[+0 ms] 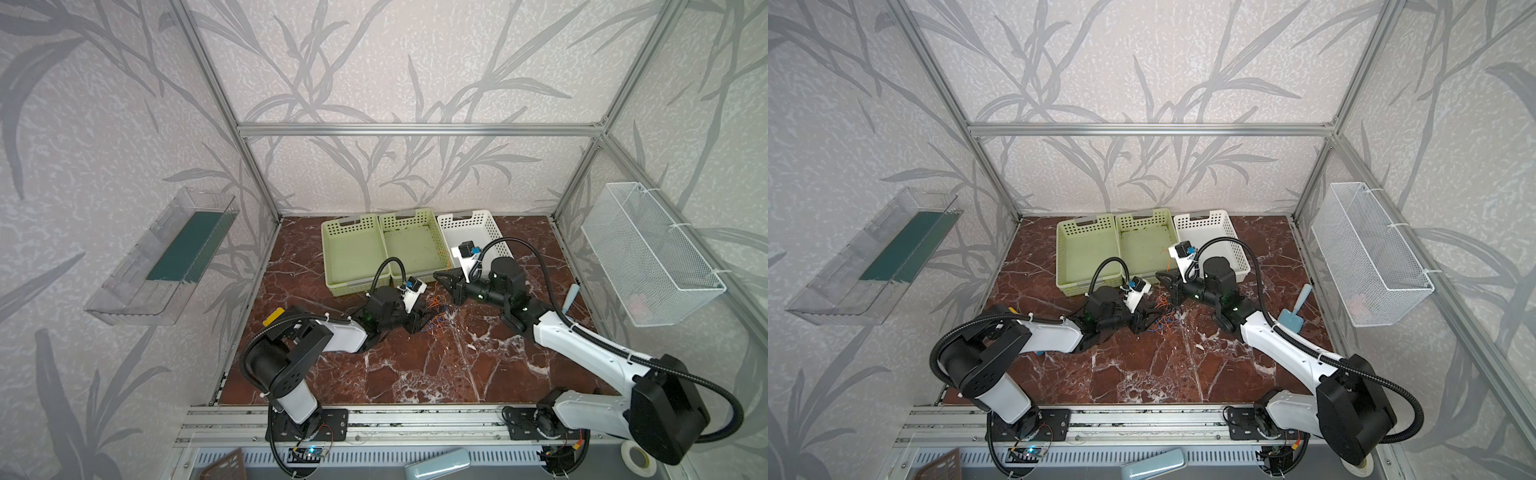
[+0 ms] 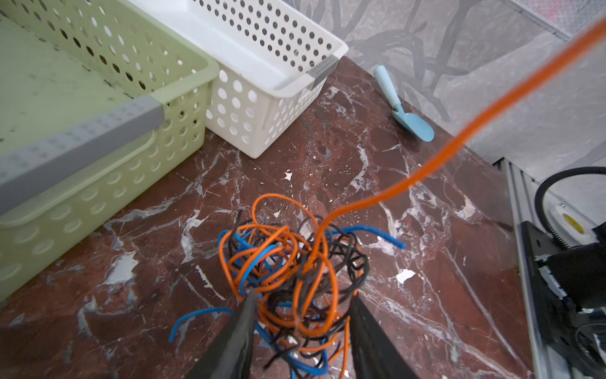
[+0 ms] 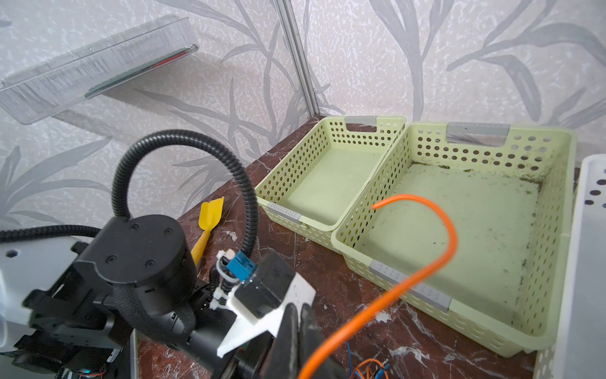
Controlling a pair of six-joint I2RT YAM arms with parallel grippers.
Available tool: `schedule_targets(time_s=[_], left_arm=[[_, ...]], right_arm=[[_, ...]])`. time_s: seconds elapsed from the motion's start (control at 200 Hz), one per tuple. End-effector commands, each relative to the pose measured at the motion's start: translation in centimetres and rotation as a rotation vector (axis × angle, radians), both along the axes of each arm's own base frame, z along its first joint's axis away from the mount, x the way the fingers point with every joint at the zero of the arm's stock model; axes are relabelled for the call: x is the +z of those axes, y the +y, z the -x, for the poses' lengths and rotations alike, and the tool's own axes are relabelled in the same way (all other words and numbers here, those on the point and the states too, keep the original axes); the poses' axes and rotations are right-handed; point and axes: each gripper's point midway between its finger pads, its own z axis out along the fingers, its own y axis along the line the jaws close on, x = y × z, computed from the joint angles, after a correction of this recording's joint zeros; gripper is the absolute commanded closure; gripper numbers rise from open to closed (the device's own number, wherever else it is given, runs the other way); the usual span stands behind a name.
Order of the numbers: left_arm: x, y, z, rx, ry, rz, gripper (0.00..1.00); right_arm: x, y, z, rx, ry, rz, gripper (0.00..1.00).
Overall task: Untangle and sort cables by color
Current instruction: Untie the cable from multiple cables.
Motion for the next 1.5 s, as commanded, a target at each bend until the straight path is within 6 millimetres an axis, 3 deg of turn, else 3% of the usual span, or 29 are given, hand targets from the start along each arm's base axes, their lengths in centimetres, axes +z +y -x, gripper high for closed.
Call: schedule_targets(time_s=[0.0,0.18,0.31,0.54,1.05,1.275,1.494], left_arm=[[1.1,-0.8,-1.7,0.039,-0.063,0.049,0.6],[1.7,-1.0,-2.3,0.051,-0.09,0.07,0.82],[1.7,-0.7,-1.9,0.048,-0.097,0.063,1.0],[1.2,-0.5,-1.6,0.049,-0.079,0.046,1.0],[-3.5,2.0,-1.4,0.1,-0.024,-0.176,1.0],[-3.8,2.8,-1.3,0.108,-0.029,-0.221,1.0],[-4.1,3.4,-1.4,0.126,-0.037,-0.263,1.0]], right_arm=[[2.0,0.4,-0.1,0.022,-0.021,-0.043,1.0],[2.8,-0.2,0.0,-0.008,-0.036,-0.049,1.0],[4.5,-1.3,-0.3,-0.062,-0.057,-0.052,1.0],[7.2,-2.5,-0.8,-0.107,-0.066,-0.058,1.0],[14.0,-8.2,-1.4,-0.203,-0.147,-0.113,1.0],[14.7,-10.2,-1.4,-0.247,-0.162,-0.077,1.0],[16.5,-14.0,-1.5,-0.349,-0.192,-0.069,1.0]])
